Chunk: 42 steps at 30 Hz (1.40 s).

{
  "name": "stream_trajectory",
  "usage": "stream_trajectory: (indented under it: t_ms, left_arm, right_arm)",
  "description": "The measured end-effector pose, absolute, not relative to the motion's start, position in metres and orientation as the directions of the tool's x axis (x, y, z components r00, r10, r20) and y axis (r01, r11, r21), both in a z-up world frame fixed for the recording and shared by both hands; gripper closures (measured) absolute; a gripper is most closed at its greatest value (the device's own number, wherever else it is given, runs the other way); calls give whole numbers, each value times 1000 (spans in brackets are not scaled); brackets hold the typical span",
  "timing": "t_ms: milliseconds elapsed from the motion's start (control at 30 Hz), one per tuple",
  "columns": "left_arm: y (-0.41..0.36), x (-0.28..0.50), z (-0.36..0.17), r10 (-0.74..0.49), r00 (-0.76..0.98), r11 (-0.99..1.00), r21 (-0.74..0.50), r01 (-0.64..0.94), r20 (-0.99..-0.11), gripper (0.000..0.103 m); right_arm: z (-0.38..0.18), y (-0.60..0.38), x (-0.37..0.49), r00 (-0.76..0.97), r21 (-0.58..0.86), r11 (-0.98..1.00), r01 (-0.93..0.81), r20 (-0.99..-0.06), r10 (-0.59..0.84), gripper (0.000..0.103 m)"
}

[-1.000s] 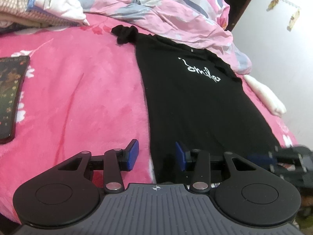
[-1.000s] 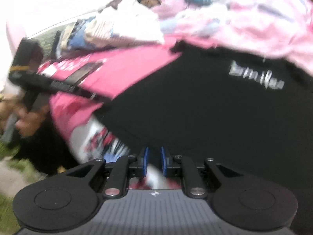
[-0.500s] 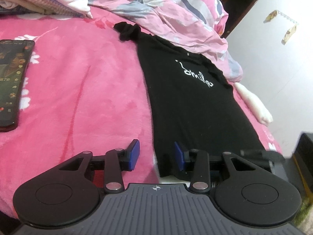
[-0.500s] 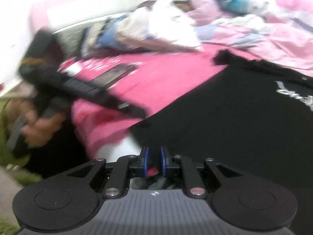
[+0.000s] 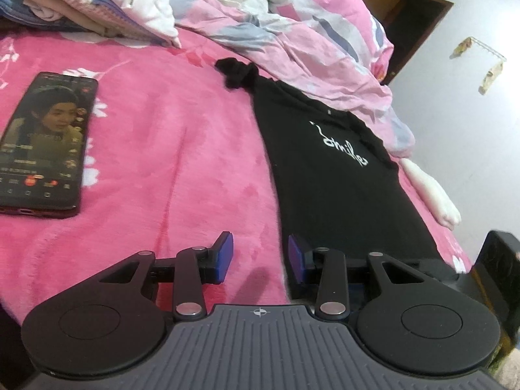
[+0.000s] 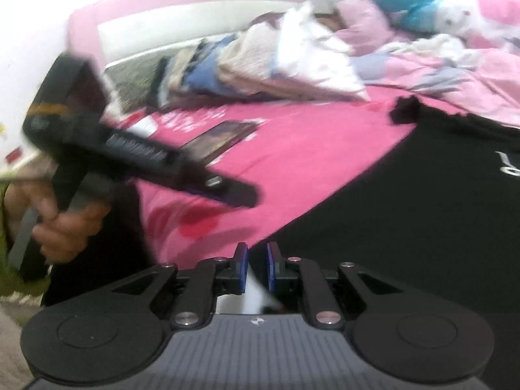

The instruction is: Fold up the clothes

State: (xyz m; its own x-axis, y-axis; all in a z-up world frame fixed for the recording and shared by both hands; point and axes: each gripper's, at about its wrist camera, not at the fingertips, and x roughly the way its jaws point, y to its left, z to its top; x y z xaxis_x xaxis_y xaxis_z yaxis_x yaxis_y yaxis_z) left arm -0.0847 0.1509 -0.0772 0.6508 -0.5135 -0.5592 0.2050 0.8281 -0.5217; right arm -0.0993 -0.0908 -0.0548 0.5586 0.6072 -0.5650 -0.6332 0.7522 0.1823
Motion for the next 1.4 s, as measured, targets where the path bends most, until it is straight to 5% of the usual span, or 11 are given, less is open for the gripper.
stream_trajectory:
  t_ms: [167, 467, 667, 867, 1000, 1233, 1400]
  left_arm:
    - [152, -89, -74, -493, 674, 837, -510, 197, -549, 67]
    - [162, -89, -74, -489, 683, 827, -537, 166, -542, 68]
    - [155, -85, -74, -525, 662, 810, -553, 197, -534, 68]
    - [140, -81, -77, -565, 614, 797, -556, 235, -552, 68]
    - [132, -78, -82, -593, 576, 782, -571, 248, -562, 68]
    - [121, -76, -85, -629, 518, 766, -575, 287, -579, 67]
    - [114, -73, -89, -630, 493, 768, -574, 284, -599, 66]
  right_arm:
    - [-64, -93, -73, 632, 180, 830, -528, -569, 526, 91]
    - [-72, -58, -114, 502, 222, 678, -700, -522, 689, 91]
    - [-73, -122, -86, 631, 413, 786, -460, -471, 616, 91]
    - [-79, -104, -117, 527, 406, 705, -582, -472, 707, 85]
    - [-74, -148, -123, 501, 533, 678, -507, -458, 734, 85]
    - [-31, -333, -156, 817, 638, 763, -106, -381, 432, 83]
    - [-29, -453, -192, 883, 645, 720, 256, -460, 98, 74]
